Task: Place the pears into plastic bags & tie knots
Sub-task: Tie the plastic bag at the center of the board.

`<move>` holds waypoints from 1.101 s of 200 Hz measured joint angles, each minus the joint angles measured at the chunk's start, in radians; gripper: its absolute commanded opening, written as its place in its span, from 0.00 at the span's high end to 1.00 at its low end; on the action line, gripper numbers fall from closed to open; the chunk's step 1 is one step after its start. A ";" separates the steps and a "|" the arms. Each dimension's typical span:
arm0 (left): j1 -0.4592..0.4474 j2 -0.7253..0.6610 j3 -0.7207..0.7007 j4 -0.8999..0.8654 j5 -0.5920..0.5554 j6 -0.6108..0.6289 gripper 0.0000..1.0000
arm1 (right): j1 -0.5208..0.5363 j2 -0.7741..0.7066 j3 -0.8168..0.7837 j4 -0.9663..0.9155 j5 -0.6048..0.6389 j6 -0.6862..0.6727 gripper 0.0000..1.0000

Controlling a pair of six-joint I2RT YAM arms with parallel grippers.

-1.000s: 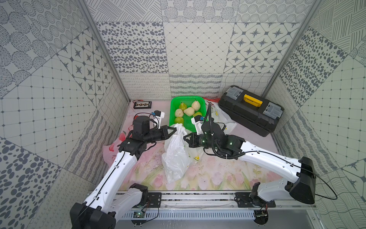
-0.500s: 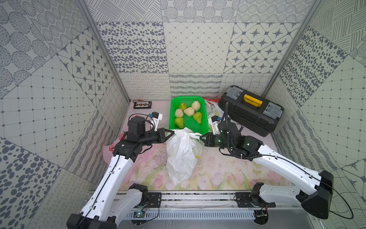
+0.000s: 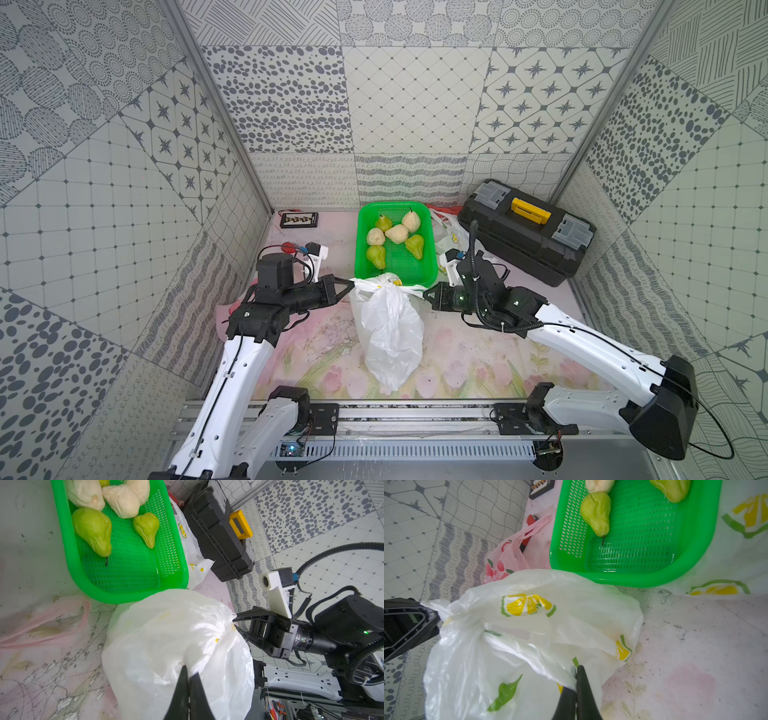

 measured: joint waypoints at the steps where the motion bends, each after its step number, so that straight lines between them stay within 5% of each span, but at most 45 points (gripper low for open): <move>1: 0.000 0.000 0.000 0.000 0.000 0.000 1.00 | 0.000 0.000 0.000 -0.002 0.000 0.000 1.00; 26: 0.022 -0.026 -0.028 0.015 0.020 -0.043 1.00 | 0.012 0.003 0.000 -0.019 -0.009 -0.006 1.00; 63: 0.024 -0.074 -0.046 0.048 0.050 -0.114 0.64 | 0.028 0.018 0.005 -0.012 -0.015 0.005 1.00; 84: 0.024 -0.097 -0.074 0.048 0.059 -0.137 0.51 | 0.028 0.032 0.005 -0.006 -0.022 0.013 1.00; 220: -0.092 -0.044 -0.017 0.008 -0.008 -0.136 0.33 | 0.028 0.063 0.005 0.014 -0.032 0.047 1.00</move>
